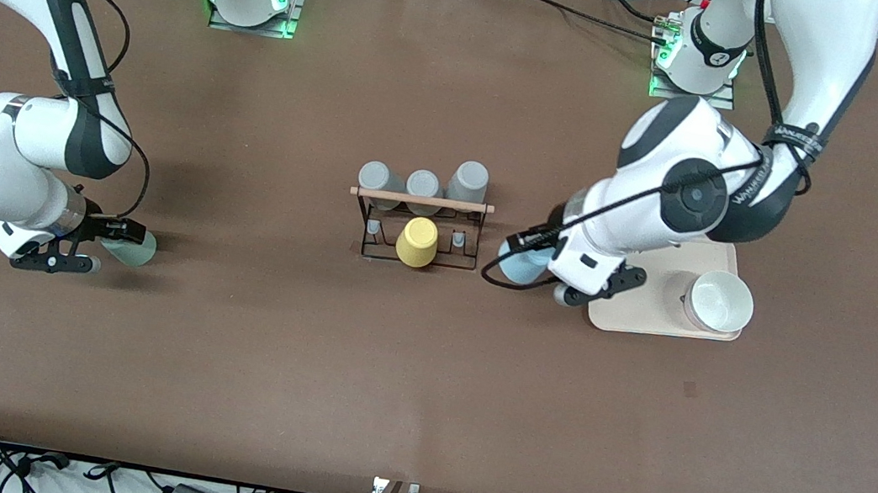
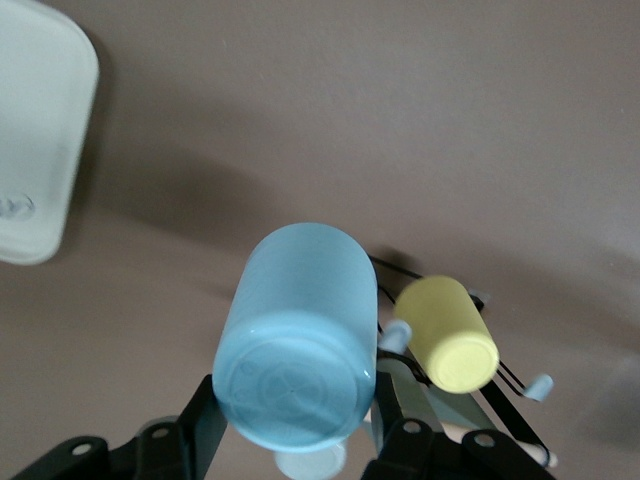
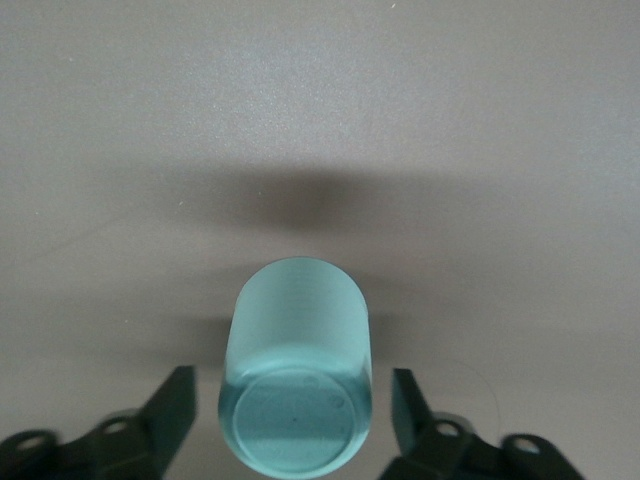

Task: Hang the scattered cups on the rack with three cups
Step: 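Carry the blue cup to the rack while the right gripper lifts the teal cup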

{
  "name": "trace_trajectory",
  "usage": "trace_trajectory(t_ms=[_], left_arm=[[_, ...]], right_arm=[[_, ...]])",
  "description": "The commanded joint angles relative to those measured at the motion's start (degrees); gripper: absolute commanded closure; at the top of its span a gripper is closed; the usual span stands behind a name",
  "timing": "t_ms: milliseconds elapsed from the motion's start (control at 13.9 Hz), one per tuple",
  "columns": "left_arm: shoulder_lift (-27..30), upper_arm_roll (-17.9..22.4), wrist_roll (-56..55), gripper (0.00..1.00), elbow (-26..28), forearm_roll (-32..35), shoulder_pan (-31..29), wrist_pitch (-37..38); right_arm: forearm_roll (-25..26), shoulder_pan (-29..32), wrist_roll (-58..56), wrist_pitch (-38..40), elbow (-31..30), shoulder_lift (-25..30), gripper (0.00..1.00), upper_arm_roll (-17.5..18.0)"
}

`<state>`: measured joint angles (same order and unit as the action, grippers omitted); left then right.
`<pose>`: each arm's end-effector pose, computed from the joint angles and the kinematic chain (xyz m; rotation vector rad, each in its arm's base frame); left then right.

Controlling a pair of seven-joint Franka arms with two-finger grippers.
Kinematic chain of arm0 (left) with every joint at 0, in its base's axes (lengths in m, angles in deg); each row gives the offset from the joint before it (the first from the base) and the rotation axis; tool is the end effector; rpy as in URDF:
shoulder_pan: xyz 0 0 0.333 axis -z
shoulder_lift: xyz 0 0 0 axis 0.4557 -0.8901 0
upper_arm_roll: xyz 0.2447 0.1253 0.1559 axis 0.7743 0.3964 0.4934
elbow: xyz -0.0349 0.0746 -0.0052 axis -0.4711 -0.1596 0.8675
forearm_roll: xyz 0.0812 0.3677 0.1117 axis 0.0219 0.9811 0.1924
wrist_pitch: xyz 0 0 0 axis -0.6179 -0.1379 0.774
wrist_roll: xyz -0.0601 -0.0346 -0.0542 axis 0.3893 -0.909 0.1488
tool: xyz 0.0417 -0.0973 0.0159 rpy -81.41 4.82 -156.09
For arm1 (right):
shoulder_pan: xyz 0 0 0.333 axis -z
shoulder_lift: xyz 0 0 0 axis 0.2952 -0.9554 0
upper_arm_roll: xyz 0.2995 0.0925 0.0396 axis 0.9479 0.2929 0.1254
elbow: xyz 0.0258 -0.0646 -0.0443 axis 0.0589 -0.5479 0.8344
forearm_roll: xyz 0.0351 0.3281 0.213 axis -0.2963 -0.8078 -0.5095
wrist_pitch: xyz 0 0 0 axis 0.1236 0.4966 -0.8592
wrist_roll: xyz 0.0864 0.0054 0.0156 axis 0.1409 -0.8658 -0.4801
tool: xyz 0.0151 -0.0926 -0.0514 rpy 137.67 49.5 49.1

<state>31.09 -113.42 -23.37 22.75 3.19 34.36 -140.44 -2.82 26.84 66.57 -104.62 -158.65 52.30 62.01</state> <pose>0.5956 -0.3540 0.4238 2.7969 0.6848 -0.3531 0.6390 -0.0620 0.2394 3.0801 0.1395 -0.1250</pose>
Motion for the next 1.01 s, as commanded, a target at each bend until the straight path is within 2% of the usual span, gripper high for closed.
trace_trajectory(t_ms=[0, 72, 216, 288, 576, 935], left_arm=[[-4.21, 0.51, -7.07, 0.99, -4.64, -0.42, 4.52, -1.48], [-5.01, 0.51, -8.75, 0.99, -5.26, -0.42, 4.61, -2.45], [-5.37, 0.69, -9.20, 0.99, -5.27, -0.24, 5.84, -3.95], [-5.81, 0.86, -9.47, 0.99, -5.36, -0.24, 5.93, -4.48], [-6.69, 0.78, -11.22, 0.99, -5.18, 3.18, 7.68, -6.15], [-6.86, 0.77, -11.31, 0.99, -3.43, 7.66, 9.70, -6.07]], right_arm=[[0.29, 1.05, -1.87, -0.09, -1.53, 1.32, 0.51, 0.78], [0.29, 1.05, -2.04, -0.09, -1.45, 1.32, 0.59, 0.78], [0.20, 0.79, -2.13, 1.30, -0.83, 2.19, 0.68, 1.13], [-0.15, 0.26, -2.05, 3.40, 0.48, 2.80, 0.68, 1.31], [-0.50, -0.71, -1.17, 11.05, 7.94, 4.04, 0.70, 6.74], [-0.51, -0.97, 10.58, 19.65, 16.20, 3.60, 0.70, 14.65]])
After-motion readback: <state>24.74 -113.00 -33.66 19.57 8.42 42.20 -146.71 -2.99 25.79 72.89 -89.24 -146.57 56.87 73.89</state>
